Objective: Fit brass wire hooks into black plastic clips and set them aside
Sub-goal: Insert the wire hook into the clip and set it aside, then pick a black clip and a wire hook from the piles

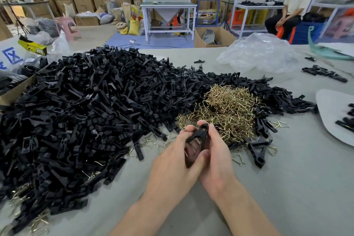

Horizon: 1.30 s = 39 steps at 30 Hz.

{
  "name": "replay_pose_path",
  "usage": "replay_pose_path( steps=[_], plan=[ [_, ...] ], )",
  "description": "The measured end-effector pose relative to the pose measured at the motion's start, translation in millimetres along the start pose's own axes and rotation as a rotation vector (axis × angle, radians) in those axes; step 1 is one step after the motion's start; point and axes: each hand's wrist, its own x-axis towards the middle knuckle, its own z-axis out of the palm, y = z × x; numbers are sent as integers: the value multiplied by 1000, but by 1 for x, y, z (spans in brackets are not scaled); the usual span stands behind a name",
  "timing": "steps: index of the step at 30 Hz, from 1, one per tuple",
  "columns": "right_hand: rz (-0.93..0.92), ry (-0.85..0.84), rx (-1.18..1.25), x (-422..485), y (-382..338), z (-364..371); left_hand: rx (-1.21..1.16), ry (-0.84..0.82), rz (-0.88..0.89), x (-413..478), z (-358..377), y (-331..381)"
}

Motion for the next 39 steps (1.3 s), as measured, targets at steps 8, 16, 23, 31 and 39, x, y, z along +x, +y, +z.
replay_pose_path(
  steps=[8,16,23,31,39],
  plan=[
    [-68,-44,-90,-9,-2,3,102,64,-27,-2,1,1],
    [-223,125,189,-16,-56,-27,65,94,180,27,52,62],
    [-626,766,-74,-43,-159,-117,10,-231,267,78,172,196],
    [-714,856,-208,-65,-186,-160,-49,-489,323,125,249,287],
    [-703,619,-543,-58,-119,-112,168,-80,507,64,129,127]
  ],
)
